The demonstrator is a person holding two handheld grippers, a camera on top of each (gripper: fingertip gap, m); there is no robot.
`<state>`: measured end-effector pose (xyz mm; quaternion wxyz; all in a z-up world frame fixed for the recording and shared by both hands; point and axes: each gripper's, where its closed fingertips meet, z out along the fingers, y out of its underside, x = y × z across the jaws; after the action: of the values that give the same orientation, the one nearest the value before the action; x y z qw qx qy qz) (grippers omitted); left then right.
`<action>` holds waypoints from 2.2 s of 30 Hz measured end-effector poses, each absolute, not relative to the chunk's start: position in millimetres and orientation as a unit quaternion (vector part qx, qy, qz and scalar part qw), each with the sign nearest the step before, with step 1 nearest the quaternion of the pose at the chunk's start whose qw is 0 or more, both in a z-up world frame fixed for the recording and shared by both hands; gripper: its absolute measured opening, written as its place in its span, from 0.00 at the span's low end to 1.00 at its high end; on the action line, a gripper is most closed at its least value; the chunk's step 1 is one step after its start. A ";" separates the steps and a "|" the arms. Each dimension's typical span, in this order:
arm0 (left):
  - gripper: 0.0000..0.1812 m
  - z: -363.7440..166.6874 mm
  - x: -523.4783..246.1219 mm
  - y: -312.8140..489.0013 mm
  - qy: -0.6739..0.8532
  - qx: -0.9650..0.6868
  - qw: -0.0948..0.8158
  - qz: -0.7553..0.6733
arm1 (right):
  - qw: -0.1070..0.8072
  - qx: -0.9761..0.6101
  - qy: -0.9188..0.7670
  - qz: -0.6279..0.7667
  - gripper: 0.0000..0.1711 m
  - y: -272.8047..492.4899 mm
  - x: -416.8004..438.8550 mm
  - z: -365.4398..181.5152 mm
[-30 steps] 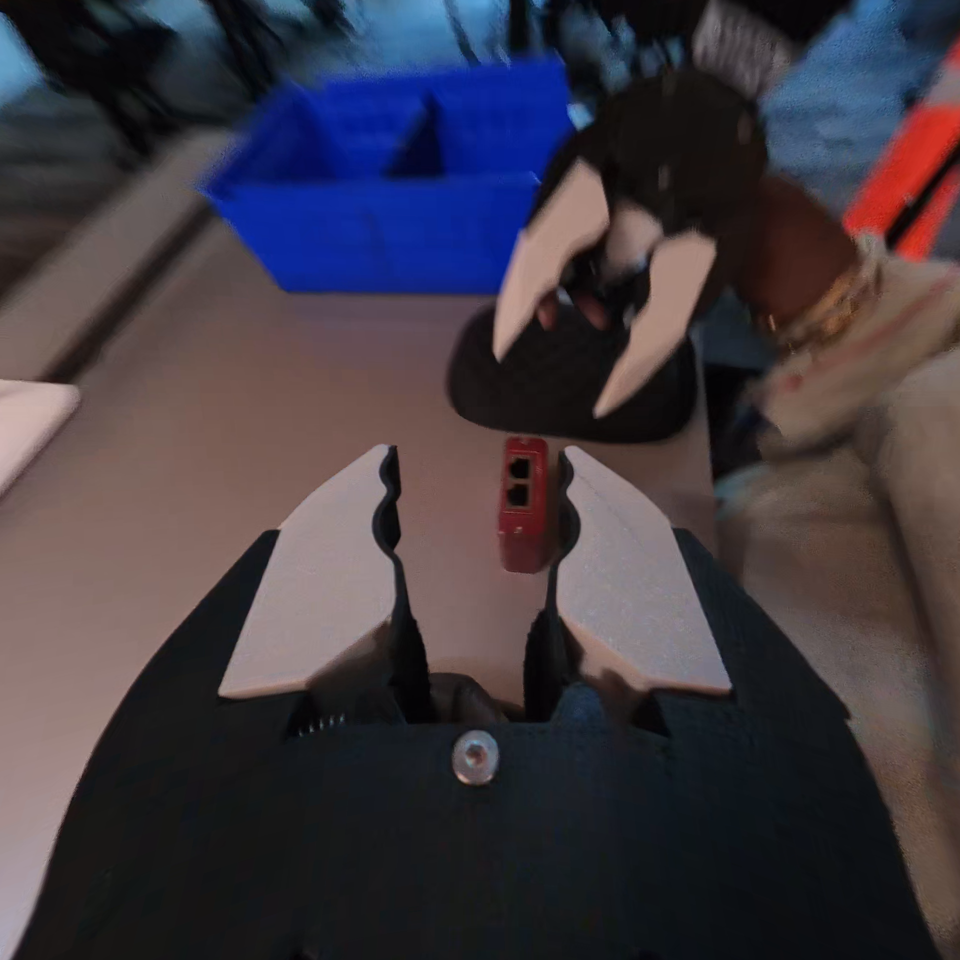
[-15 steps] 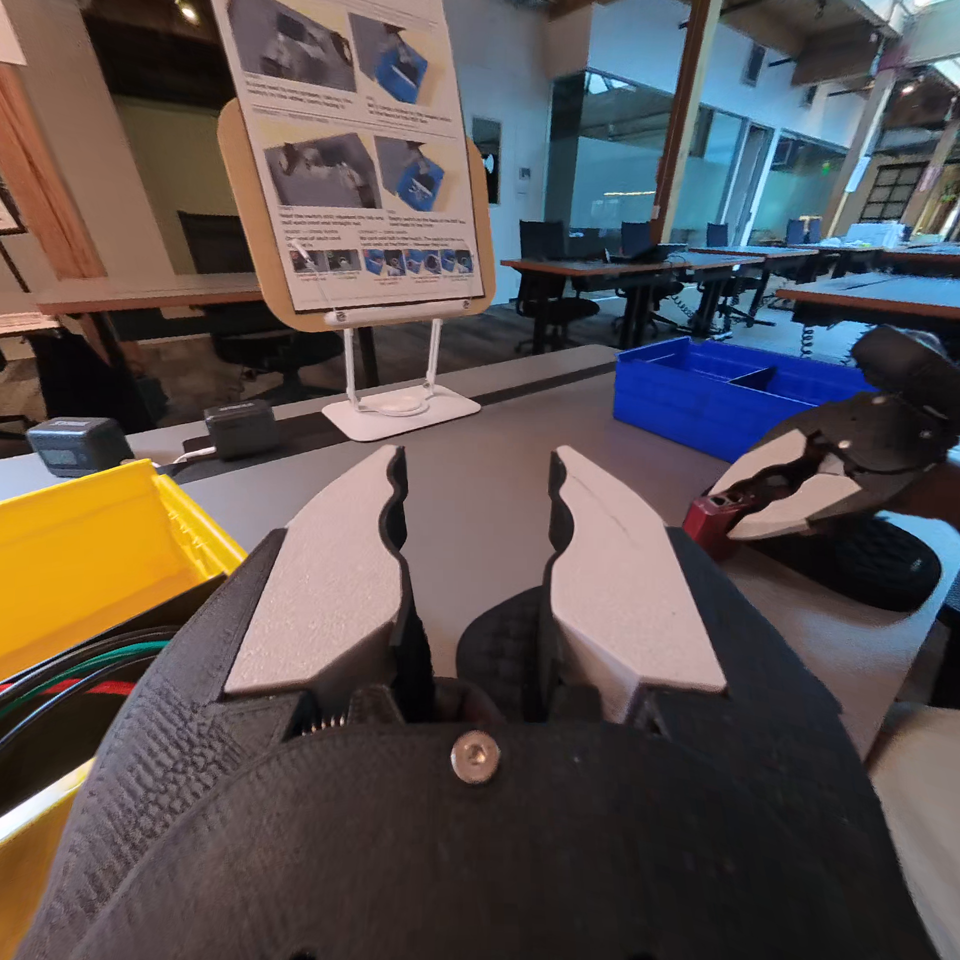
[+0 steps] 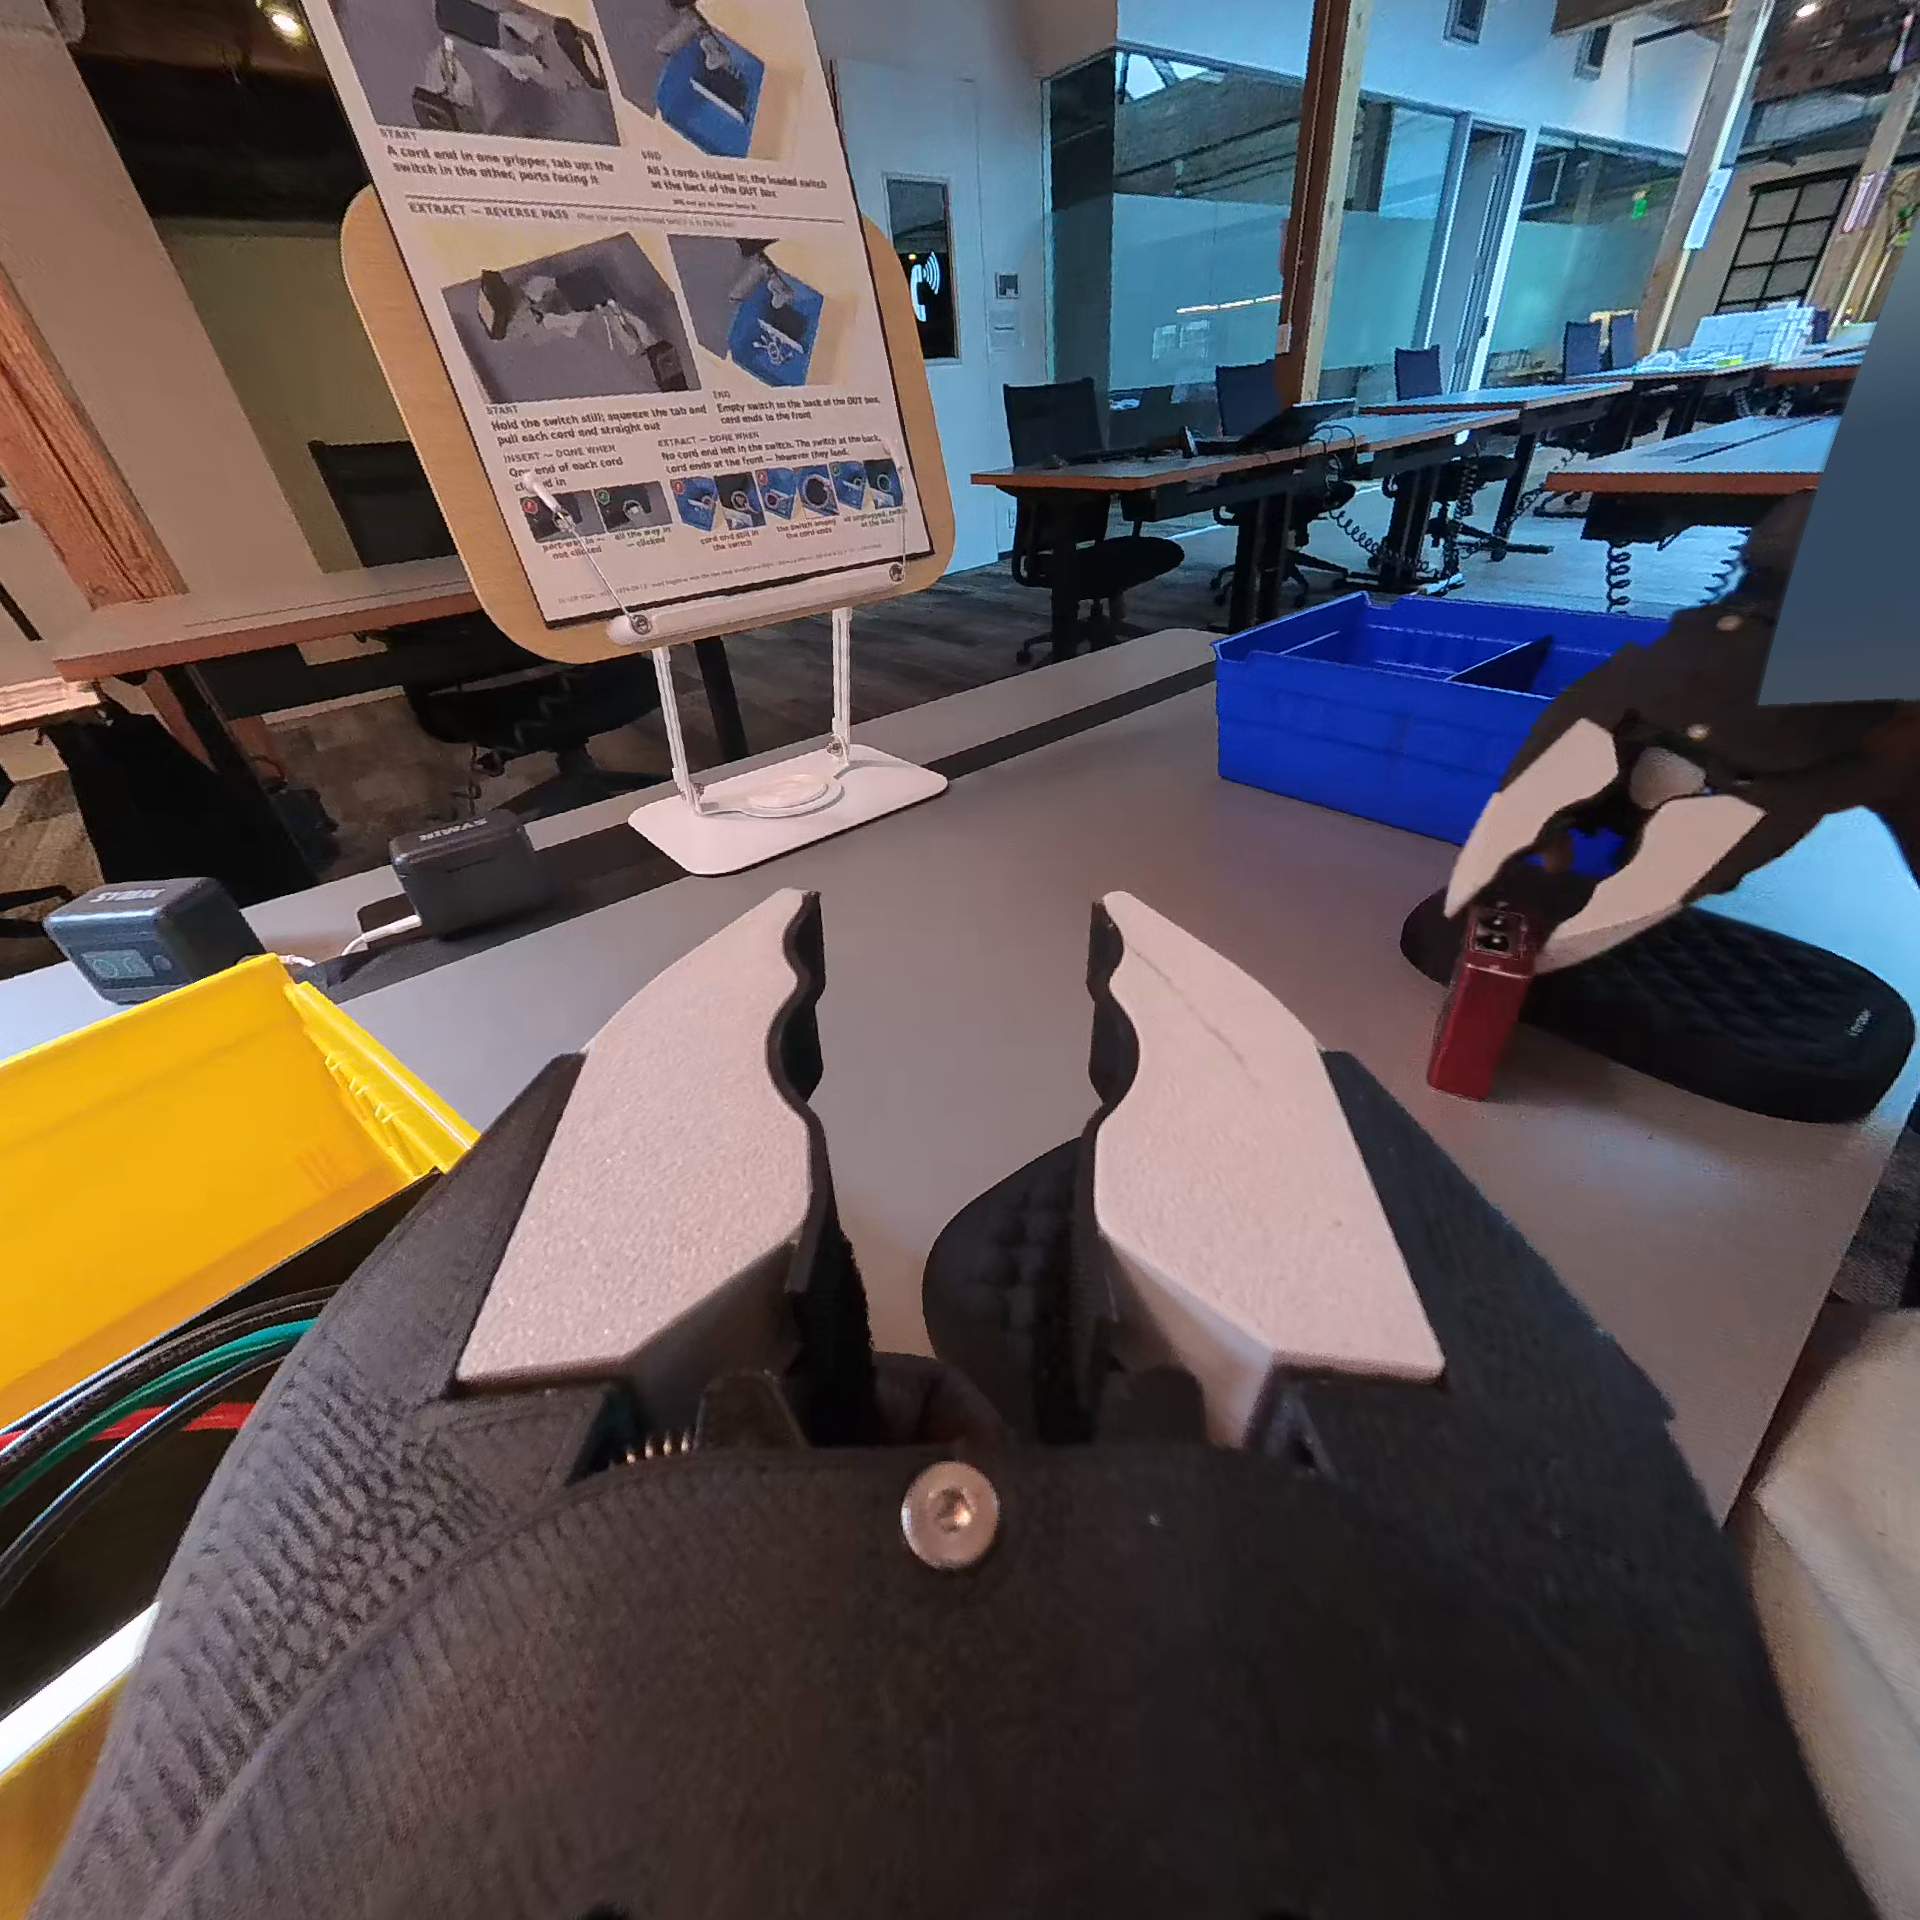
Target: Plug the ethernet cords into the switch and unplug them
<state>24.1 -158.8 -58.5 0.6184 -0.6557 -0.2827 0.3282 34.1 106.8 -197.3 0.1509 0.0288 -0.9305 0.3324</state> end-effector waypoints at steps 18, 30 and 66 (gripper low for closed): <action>0.26 -65.7 20.4 -159.6 -0.288 -0.659 0.610 0.332 | 0.147 -0.377 -0.866 0.294 0.63 83.5 38.0 -193.1; 0.26 -64.7 20.3 -170.9 -0.292 -0.651 0.608 0.347 | 0.080 -0.028 -0.954 0.288 0.42 95.1 52.0 -214.4; 0.25 -105.3 35.8 -330.7 -0.525 -0.642 0.316 0.461 | 0.324 -0.068 -0.666 0.669 0.67 129.0 39.3 -92.2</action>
<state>35.8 -330.7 -105.3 0.3164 -0.6420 -0.5250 0.4606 39.3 129.0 -92.2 0.3239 -0.0681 -0.6657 0.6688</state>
